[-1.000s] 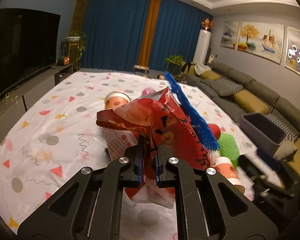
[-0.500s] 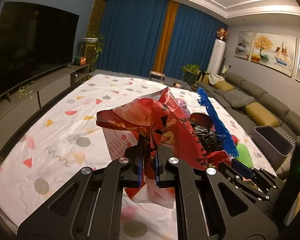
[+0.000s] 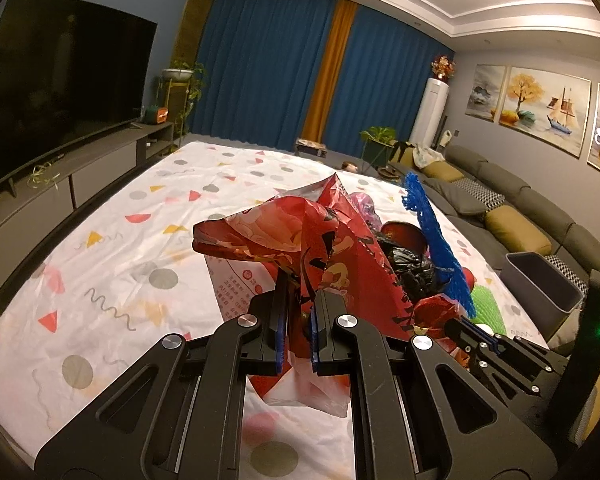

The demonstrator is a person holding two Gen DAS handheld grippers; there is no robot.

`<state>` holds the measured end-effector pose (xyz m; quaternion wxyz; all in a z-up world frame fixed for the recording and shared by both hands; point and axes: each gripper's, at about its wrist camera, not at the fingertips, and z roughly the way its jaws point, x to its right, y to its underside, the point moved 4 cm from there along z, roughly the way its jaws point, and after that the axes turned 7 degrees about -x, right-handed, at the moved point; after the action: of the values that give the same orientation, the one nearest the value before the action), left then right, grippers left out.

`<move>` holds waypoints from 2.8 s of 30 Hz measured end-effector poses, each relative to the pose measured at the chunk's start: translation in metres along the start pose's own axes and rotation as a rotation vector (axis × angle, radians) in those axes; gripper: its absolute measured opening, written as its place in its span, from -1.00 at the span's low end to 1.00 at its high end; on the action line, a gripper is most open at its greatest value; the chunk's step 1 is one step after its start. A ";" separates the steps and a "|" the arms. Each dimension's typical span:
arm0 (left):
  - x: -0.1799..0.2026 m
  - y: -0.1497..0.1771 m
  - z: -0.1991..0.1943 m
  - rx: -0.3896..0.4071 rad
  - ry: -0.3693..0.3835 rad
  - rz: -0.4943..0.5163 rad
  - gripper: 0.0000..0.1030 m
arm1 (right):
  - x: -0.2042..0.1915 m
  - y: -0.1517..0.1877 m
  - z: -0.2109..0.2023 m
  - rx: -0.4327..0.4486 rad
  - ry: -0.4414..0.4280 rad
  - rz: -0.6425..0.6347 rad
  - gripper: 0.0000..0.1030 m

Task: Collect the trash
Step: 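Close left tool on the large red-white plastic bag while right tool grasps a smaller red bag, then carry both red plastic bags over to the grey bin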

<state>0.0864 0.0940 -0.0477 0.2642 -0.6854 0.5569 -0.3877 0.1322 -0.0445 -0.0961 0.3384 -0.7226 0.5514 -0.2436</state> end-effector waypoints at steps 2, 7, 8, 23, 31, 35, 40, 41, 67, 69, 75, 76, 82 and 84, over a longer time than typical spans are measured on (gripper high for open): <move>0.000 -0.001 0.000 0.003 0.000 0.002 -0.84 | -0.002 -0.002 -0.009 0.025 -0.015 -0.002 -0.93; 0.003 -0.002 -0.001 0.014 -0.001 0.011 -0.84 | -0.005 -0.009 -0.030 0.086 -0.049 -0.006 -0.93; 0.004 -0.002 -0.002 0.017 -0.001 0.014 -0.84 | -0.005 -0.011 -0.035 0.099 -0.059 -0.002 -0.93; 0.024 -0.004 -0.016 0.055 -0.004 0.063 -0.84 | 0.039 -0.029 -0.105 0.287 -0.066 0.102 -0.93; 0.053 -0.006 -0.020 0.071 0.032 0.125 -0.84 | 0.073 -0.021 -0.127 0.331 -0.019 0.155 -0.93; 0.078 -0.009 -0.018 0.074 0.070 0.156 -0.84 | 0.091 -0.018 -0.135 0.343 0.019 0.179 -0.93; 0.121 -0.012 -0.019 0.086 0.125 0.215 -0.84 | 0.122 -0.015 -0.146 0.364 0.091 0.212 -0.93; 0.133 -0.013 -0.021 0.089 0.146 0.228 -0.84 | 0.129 -0.014 -0.149 0.371 0.110 0.220 -0.93; 0.388 0.004 0.091 -0.017 0.390 0.363 -0.84 | 0.323 -0.005 -0.156 0.429 0.478 0.379 -0.93; 0.397 0.006 0.103 -0.036 0.399 0.363 -0.84 | 0.331 -0.004 -0.150 0.420 0.479 0.392 -0.93; 0.414 0.009 0.129 -0.069 0.402 0.396 -0.84 | 0.340 -0.007 -0.143 0.414 0.485 0.413 -0.93; 0.417 0.011 0.134 -0.073 0.399 0.399 -0.84 | 0.343 -0.006 -0.141 0.413 0.489 0.420 -0.93; 0.426 0.015 0.155 -0.118 0.401 0.390 -0.84 | 0.353 -0.012 -0.130 0.390 0.485 0.431 -0.94; 0.429 0.016 0.158 -0.131 0.414 0.385 -0.84 | 0.356 -0.011 -0.126 0.383 0.485 0.430 -0.94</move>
<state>0.2425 -0.3358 -0.0471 0.1689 -0.4891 0.7425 -0.4254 0.1447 -0.4129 -0.0130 0.3702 -0.4352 0.6992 -0.4297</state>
